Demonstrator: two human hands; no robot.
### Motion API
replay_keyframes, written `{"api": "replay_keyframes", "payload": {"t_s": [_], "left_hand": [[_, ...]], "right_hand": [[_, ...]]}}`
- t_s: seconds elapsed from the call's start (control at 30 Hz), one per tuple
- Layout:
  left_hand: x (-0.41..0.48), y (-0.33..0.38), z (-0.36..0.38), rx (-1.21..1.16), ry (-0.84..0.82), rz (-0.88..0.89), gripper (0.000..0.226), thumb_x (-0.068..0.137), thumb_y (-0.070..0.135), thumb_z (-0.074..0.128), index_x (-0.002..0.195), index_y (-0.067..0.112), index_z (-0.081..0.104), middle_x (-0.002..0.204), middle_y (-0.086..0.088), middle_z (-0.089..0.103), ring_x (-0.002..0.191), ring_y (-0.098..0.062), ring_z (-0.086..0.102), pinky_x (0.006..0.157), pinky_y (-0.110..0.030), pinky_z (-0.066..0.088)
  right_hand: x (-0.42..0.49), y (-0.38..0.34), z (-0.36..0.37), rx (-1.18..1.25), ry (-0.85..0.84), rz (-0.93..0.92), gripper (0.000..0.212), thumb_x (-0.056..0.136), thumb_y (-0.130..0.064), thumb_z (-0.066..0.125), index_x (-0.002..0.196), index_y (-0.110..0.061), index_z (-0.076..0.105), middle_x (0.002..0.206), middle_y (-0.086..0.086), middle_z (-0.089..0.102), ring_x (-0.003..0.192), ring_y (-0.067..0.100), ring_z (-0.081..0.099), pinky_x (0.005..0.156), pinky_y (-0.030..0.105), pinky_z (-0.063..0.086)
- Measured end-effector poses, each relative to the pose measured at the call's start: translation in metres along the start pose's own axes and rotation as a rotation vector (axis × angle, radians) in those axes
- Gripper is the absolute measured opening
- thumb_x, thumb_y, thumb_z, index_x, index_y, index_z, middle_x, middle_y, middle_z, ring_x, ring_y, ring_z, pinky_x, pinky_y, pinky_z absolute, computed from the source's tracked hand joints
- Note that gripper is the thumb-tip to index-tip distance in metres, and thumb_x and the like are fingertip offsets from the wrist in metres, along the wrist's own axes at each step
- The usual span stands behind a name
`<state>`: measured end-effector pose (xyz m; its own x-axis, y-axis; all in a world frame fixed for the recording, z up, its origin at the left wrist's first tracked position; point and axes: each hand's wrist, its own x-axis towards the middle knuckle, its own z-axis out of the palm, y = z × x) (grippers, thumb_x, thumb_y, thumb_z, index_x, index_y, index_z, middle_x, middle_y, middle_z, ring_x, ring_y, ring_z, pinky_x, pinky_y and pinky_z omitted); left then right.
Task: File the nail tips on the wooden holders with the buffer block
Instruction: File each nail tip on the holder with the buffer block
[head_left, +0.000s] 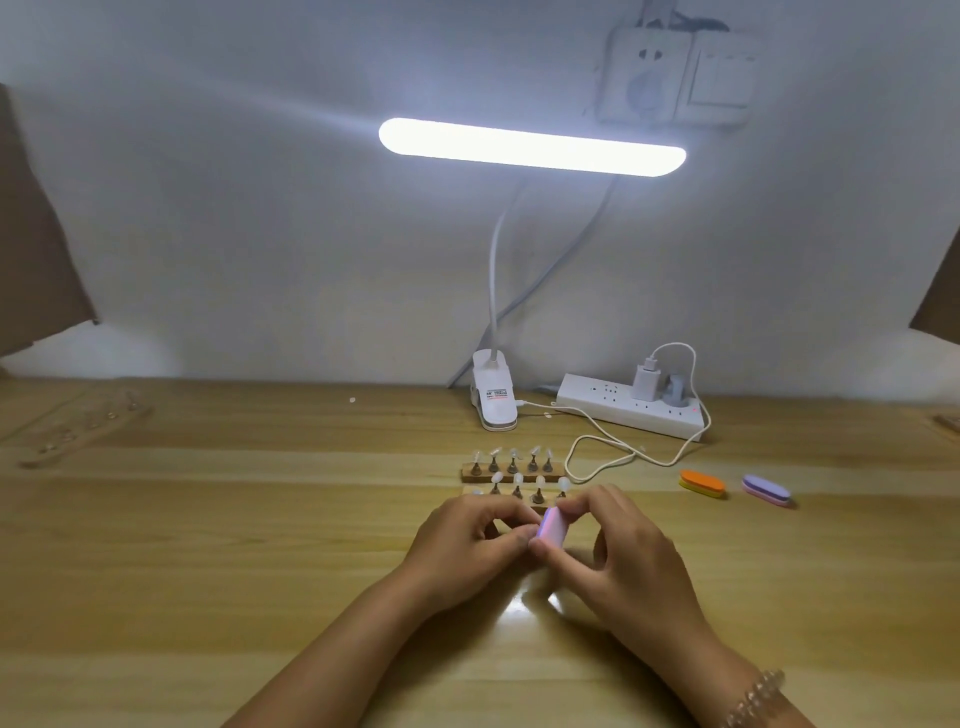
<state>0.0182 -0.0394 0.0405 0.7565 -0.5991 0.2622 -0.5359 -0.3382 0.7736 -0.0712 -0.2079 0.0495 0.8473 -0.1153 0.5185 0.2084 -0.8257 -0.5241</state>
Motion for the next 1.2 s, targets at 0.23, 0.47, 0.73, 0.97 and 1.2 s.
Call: {"api": "replay_keyframes", "payload": {"t_s": [0.23,0.47,0.73,0.97,1.2], "left_hand": [[0.002,0.0,0.002,-0.035,0.0,-0.012,0.014,0.086,0.048,0.057,0.092,0.044,0.069,0.086,0.022,0.072,0.062,-0.007,0.058,0.068,-0.043,0.055],[0.002,-0.002,0.003,0.063,0.016,-0.005,0.017,0.084,0.049,0.055,0.094,0.044,0.067,0.09,0.024,0.07,0.069,0.0,0.059,0.074,-0.038,0.054],[0.001,-0.001,0.002,0.026,0.022,0.006,0.017,0.084,0.047,0.056,0.093,0.041,0.069,0.085,0.025,0.069,0.06,0.0,0.055,0.069,-0.034,0.052],[0.001,-0.002,0.002,-0.027,0.036,0.02,0.012,0.091,0.039,0.056,0.093,0.038,0.068,0.085,0.017,0.071,0.07,-0.007,0.063,0.067,-0.046,0.057],[0.0,0.002,0.002,0.028,0.009,0.003,0.015,0.092,0.043,0.05,0.096,0.041,0.064,0.088,0.02,0.07,0.071,-0.008,0.065,0.072,-0.044,0.056]], "right_hand": [[0.005,0.006,-0.008,0.187,0.151,0.167,0.023,0.077,-0.039,0.077,0.091,-0.032,0.06,0.095,-0.017,0.063,0.058,0.013,0.053,0.061,0.029,0.044],[-0.002,-0.003,-0.001,0.04,-0.021,0.048,0.029,0.076,-0.046,0.077,0.093,-0.032,0.059,0.094,-0.021,0.058,0.066,-0.006,0.05,0.061,0.021,0.041],[0.0,-0.003,-0.003,0.064,-0.018,0.068,0.036,0.072,-0.063,0.07,0.089,-0.033,0.061,0.093,-0.021,0.062,0.063,0.003,0.053,0.061,0.027,0.046],[0.0,-0.003,-0.005,0.132,-0.005,0.078,0.024,0.078,-0.048,0.072,0.097,-0.033,0.068,0.098,-0.023,0.065,0.059,0.011,0.058,0.062,0.032,0.051],[-0.003,-0.004,-0.004,0.104,0.009,0.049,0.03,0.078,-0.036,0.078,0.104,-0.034,0.062,0.1,-0.023,0.063,0.057,0.012,0.058,0.062,0.033,0.052]]}}
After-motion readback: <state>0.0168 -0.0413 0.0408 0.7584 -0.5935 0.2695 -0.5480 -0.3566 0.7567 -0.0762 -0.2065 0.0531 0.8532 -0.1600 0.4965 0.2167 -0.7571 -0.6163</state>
